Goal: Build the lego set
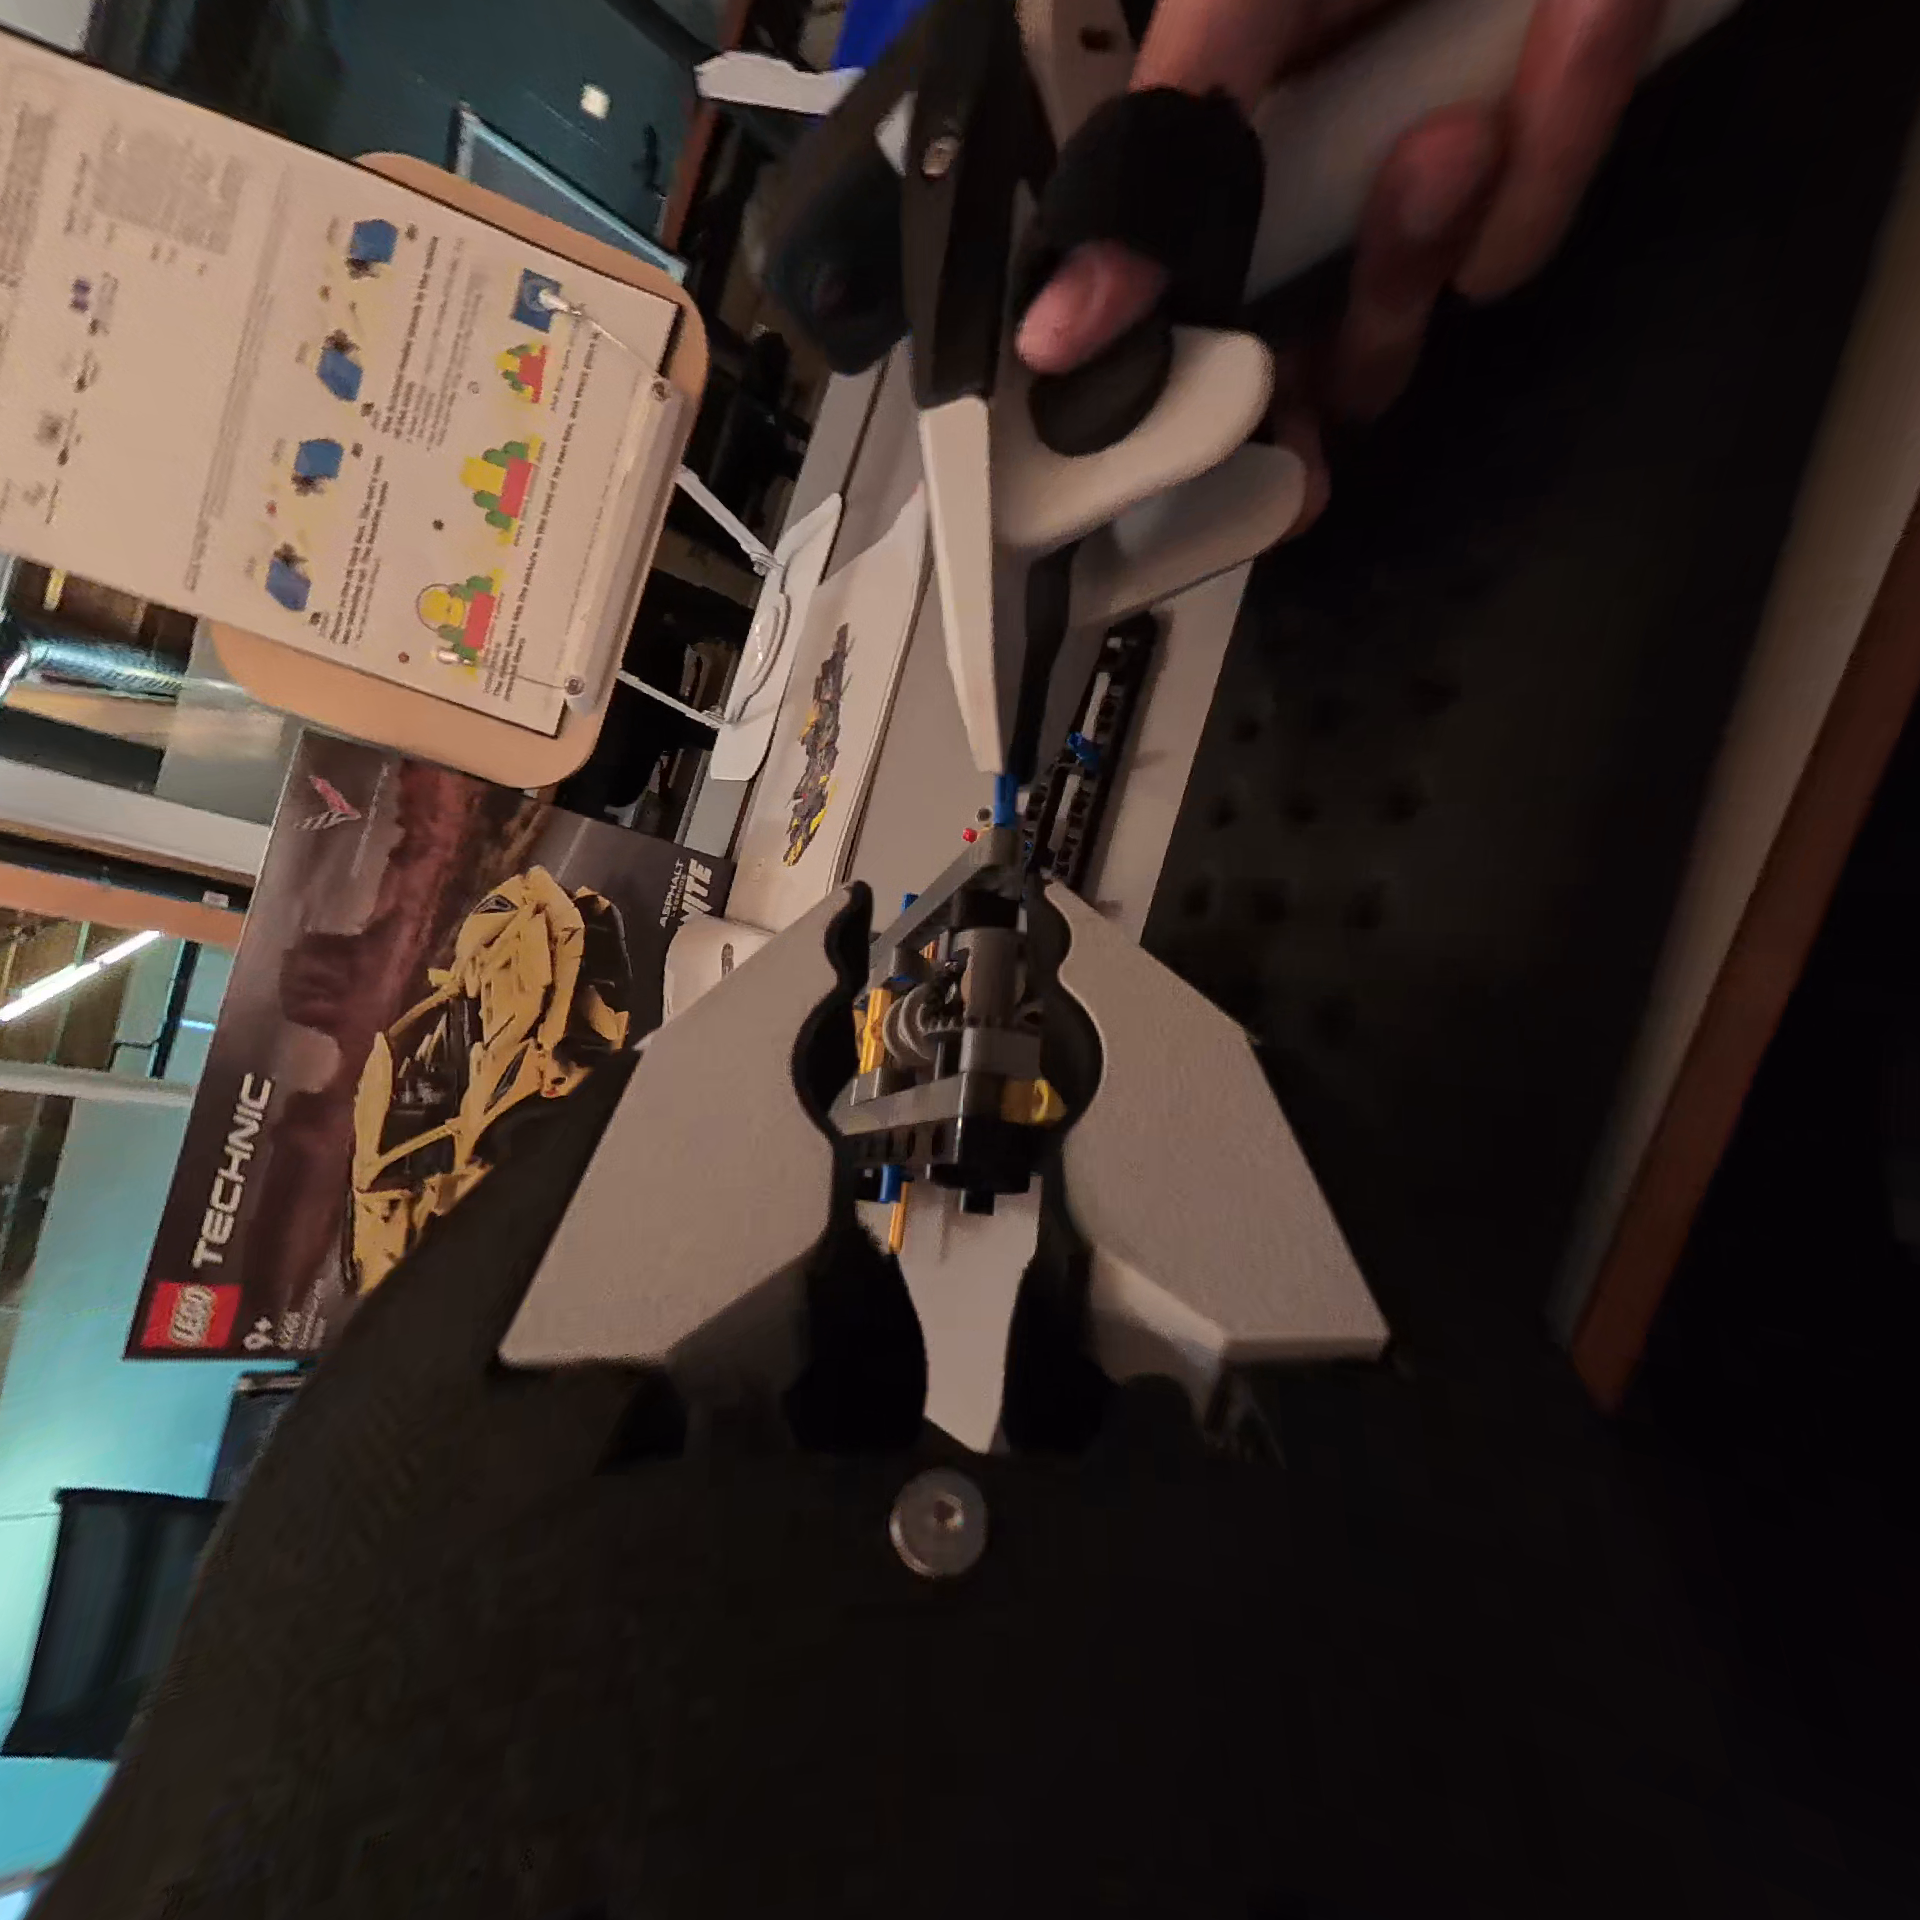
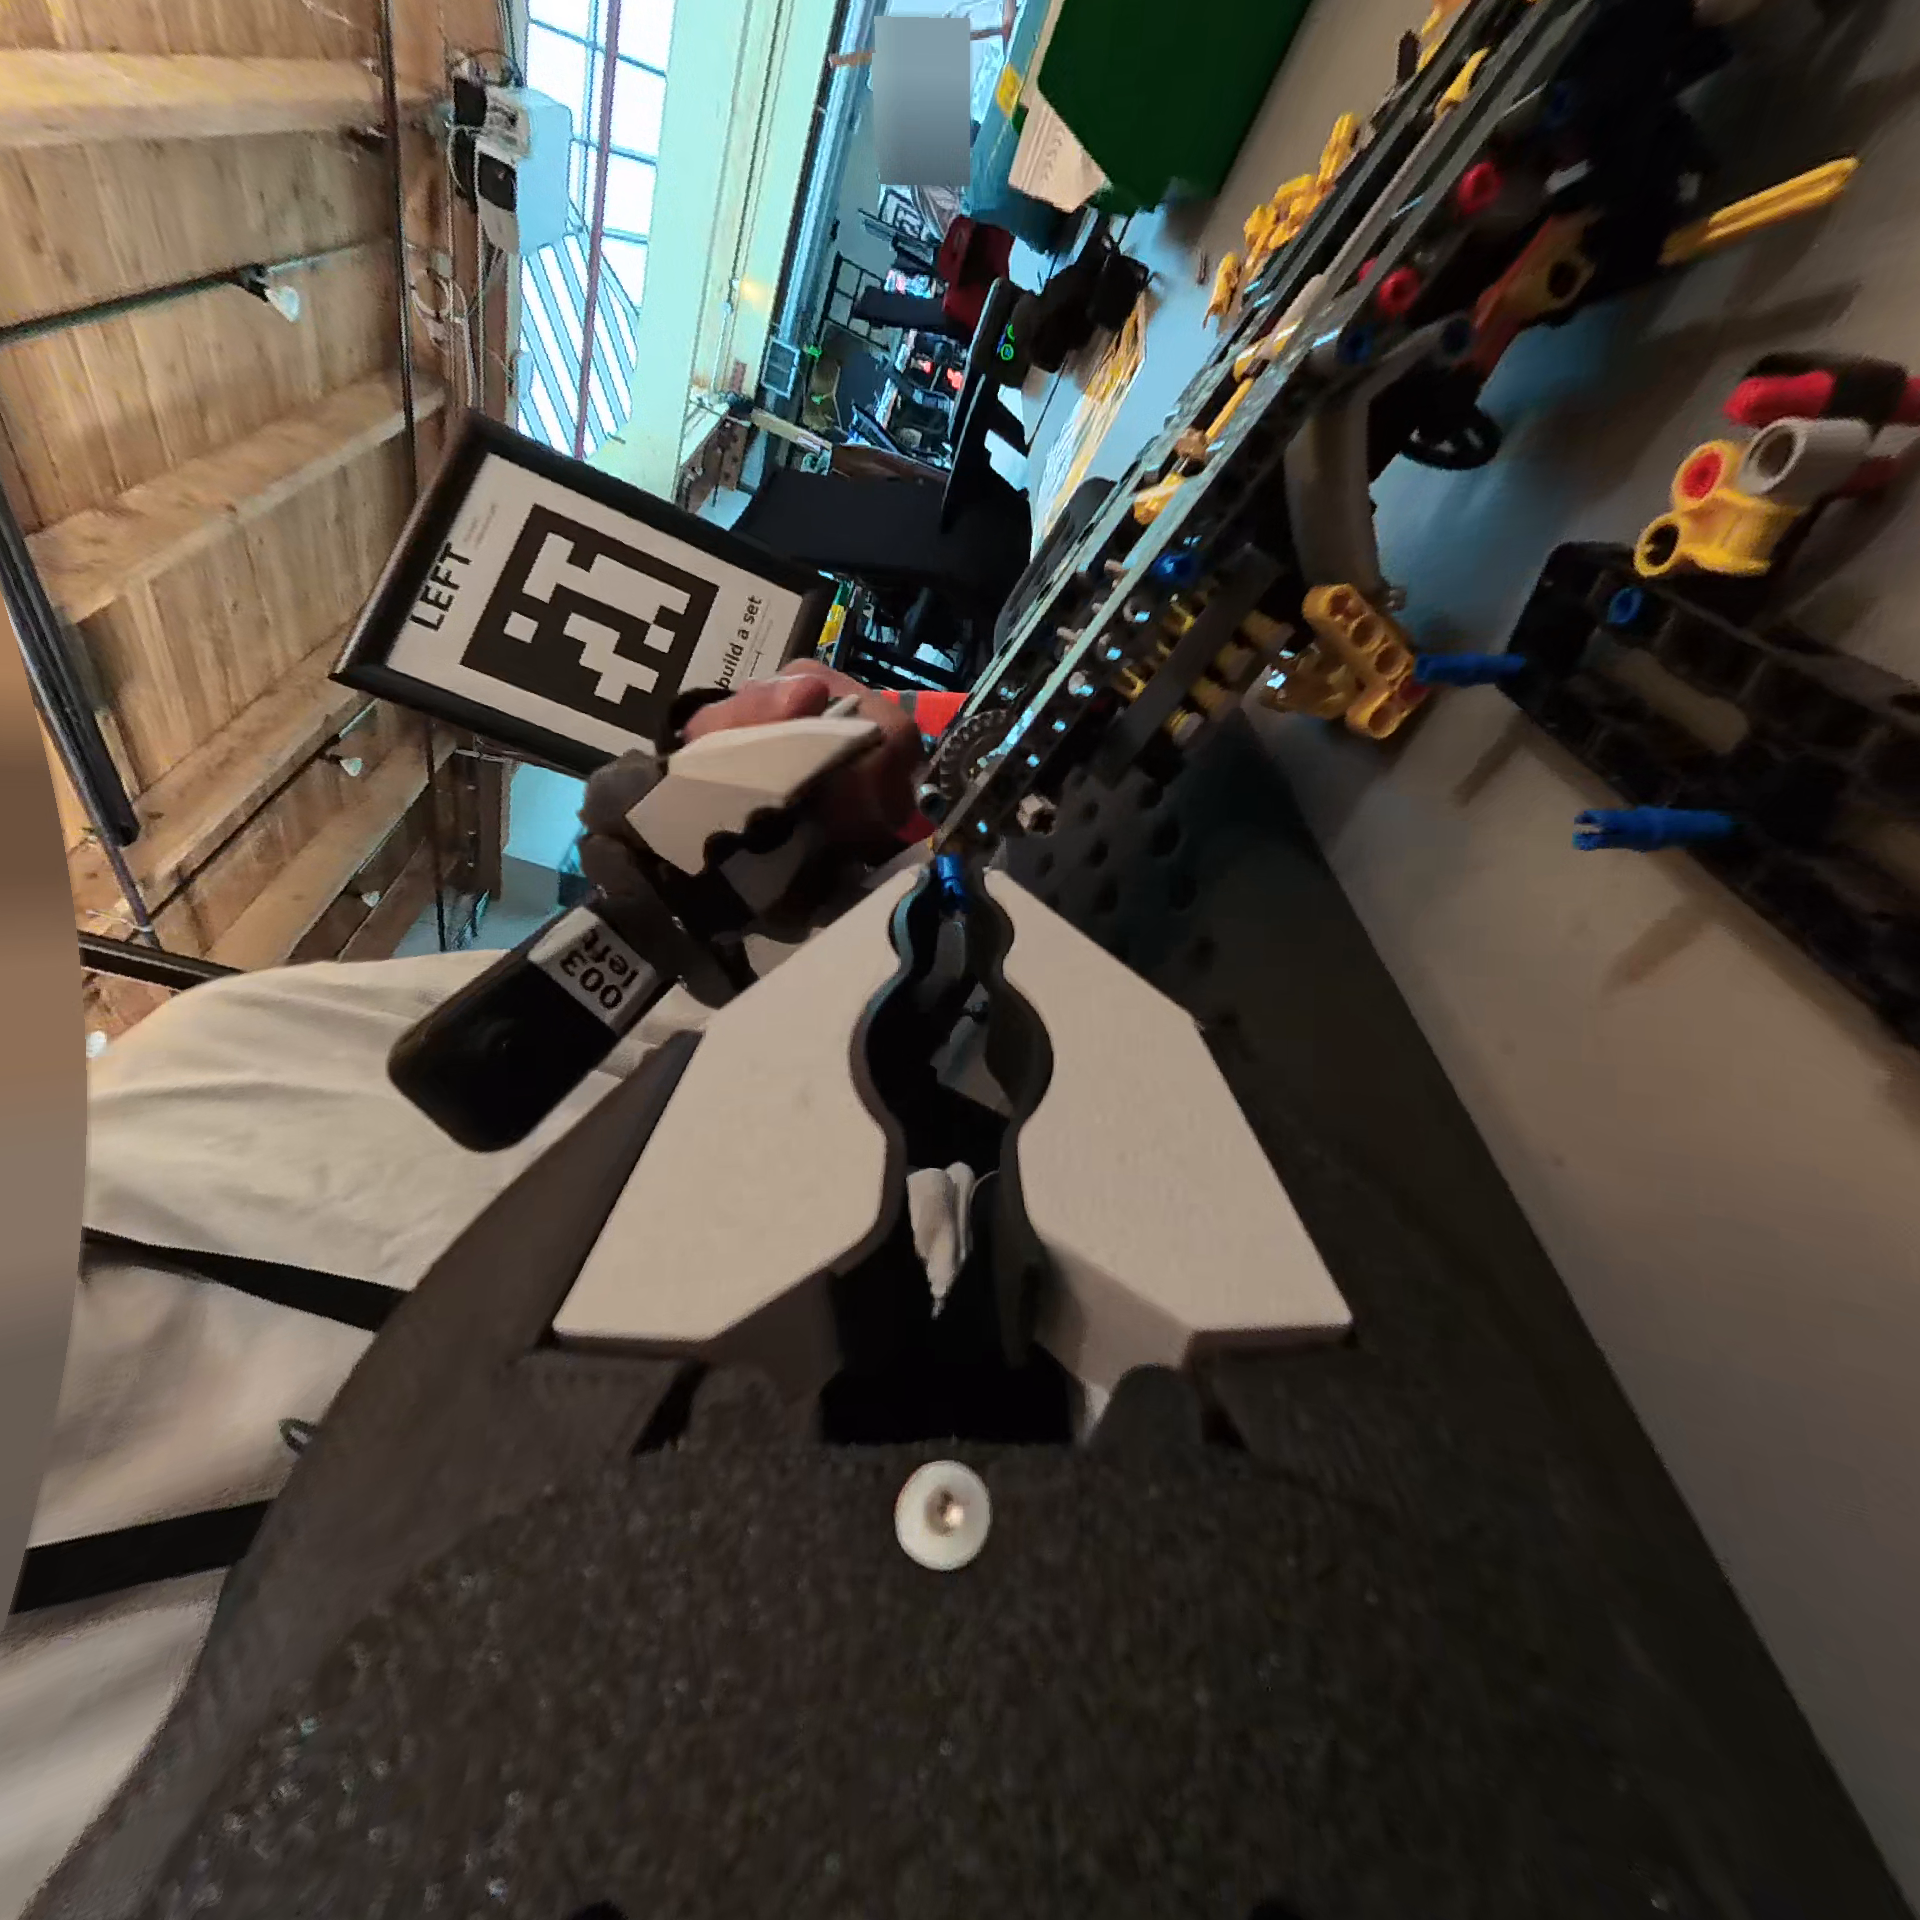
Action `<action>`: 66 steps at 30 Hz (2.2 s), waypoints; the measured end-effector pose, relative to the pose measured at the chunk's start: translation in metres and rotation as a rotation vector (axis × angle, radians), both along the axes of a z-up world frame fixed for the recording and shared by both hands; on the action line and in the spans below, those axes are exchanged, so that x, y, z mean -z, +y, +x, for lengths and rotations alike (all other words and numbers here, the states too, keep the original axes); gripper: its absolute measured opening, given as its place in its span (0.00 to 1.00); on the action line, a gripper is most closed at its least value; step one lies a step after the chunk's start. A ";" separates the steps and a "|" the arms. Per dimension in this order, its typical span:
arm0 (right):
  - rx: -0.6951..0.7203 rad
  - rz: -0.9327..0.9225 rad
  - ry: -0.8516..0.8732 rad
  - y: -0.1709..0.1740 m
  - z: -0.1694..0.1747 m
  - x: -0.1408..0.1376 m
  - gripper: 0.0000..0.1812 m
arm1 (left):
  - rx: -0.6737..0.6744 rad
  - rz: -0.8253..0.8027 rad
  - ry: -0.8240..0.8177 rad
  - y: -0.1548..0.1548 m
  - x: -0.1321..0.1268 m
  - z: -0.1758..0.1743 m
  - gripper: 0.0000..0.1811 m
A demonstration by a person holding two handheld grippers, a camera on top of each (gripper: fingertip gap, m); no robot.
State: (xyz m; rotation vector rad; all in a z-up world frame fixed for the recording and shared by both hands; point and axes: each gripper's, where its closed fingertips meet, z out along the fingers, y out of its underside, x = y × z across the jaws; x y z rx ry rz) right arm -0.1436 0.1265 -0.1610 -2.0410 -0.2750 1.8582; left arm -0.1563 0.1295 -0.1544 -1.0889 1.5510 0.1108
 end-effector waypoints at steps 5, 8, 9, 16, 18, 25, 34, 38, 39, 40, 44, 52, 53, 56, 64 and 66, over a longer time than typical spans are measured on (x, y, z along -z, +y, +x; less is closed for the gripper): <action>0.004 -0.015 0.022 0.002 0.001 -0.001 0.02 | -0.002 0.047 0.171 0.005 0.015 0.005 0.16; -0.009 -0.010 0.007 0.002 -0.001 0.000 0.02 | 0.005 0.080 0.179 0.006 0.018 0.010 0.11; -0.004 -0.011 0.007 0.003 -0.001 0.000 0.02 | 0.002 0.099 0.169 0.007 0.017 0.011 0.08; -0.021 0.020 -0.005 0.001 -0.004 0.000 0.02 | -0.027 0.165 0.100 0.013 0.014 0.010 0.05; -0.015 0.045 -0.009 0.002 -0.005 -0.001 0.02 | -0.029 0.178 0.081 0.013 0.013 0.009 0.05; -0.056 0.338 -0.108 -0.005 -0.008 -0.010 0.02 | -0.013 0.196 0.064 0.011 0.013 0.005 0.05; -0.115 0.373 -0.127 -0.016 -0.011 -0.009 0.02 | 0.041 0.215 0.015 -0.010 0.001 0.010 0.02; -0.075 0.391 -0.090 -0.013 -0.009 -0.016 0.02 | 0.017 0.224 -0.014 -0.009 -0.005 0.011 0.02; -0.062 0.398 -0.082 -0.012 -0.009 -0.018 0.02 | 0.008 0.224 -0.020 -0.008 -0.007 0.012 0.02; -0.050 0.407 -0.076 -0.011 -0.008 -0.019 0.02 | 0.000 0.218 -0.025 -0.008 -0.008 0.012 0.02; -0.027 0.422 -0.092 -0.009 -0.008 -0.019 0.03 | -0.021 0.211 -0.019 -0.005 -0.007 0.014 0.02; -0.006 0.399 -0.075 -0.006 -0.004 -0.020 0.02 | -0.052 0.239 -0.008 -0.003 -0.008 0.019 0.02; -0.006 0.409 -0.091 -0.006 -0.003 -0.019 0.02 | -0.063 0.226 -0.016 -0.002 -0.007 0.019 0.02; 0.006 0.465 -0.134 -0.007 -0.003 -0.020 0.02 | -0.082 0.189 -0.053 -0.002 -0.006 0.017 0.03; 0.001 0.383 -0.231 0.001 -0.013 0.001 0.02 | -0.045 0.086 0.079 0.009 0.013 -0.008 0.16; 0.013 0.359 -0.239 0.004 -0.012 0.004 0.02 | -0.031 0.119 0.092 0.010 0.014 -0.003 0.16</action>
